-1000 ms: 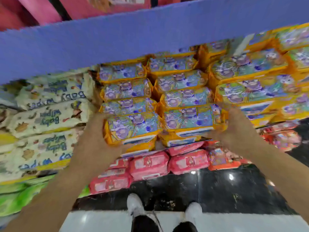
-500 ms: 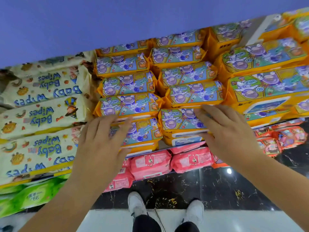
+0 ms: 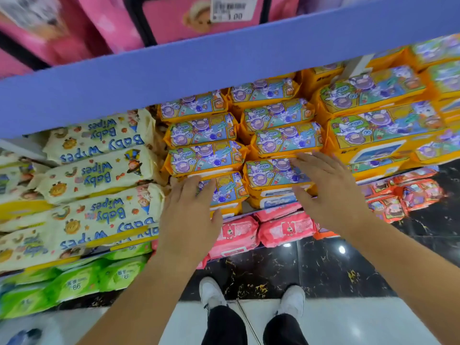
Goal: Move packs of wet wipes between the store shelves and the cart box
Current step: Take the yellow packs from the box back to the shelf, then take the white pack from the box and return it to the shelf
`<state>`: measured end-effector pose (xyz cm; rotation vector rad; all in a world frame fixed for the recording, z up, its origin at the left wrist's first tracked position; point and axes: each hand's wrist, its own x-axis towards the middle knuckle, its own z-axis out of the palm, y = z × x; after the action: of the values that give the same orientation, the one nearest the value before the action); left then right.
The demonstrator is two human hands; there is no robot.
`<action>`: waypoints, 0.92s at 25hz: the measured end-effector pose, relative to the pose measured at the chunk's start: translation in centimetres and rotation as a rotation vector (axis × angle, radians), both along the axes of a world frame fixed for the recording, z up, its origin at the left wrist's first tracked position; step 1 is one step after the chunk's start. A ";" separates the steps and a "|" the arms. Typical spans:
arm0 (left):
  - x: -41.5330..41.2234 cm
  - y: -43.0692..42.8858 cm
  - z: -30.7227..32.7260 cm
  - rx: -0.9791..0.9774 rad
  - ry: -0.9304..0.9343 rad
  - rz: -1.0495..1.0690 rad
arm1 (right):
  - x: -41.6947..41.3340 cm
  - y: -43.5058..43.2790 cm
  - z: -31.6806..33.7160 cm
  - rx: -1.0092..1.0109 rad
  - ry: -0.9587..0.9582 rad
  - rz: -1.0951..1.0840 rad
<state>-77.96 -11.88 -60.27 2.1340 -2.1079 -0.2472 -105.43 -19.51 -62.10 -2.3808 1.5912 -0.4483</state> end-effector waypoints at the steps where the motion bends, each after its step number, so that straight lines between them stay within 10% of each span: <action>1: -0.6 0.1 1.0 0.056 0.091 0.054 | 0.7 0.7 0.9 0.118 -0.122 -0.080; 9: -2.7 3.1 11.0 0.410 0.998 0.555 | 5.8 6.5 11.8 0.682 -0.747 -0.567; 23: 2.1 20.8 23.4 0.026 1.193 0.995 | 12.8 15.1 21.7 0.986 -0.681 -0.068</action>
<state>-75.87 8.89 -36.91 1.9146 -0.3567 -1.0330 -92.64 -4.43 -40.41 -1.2502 1.1558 -0.3155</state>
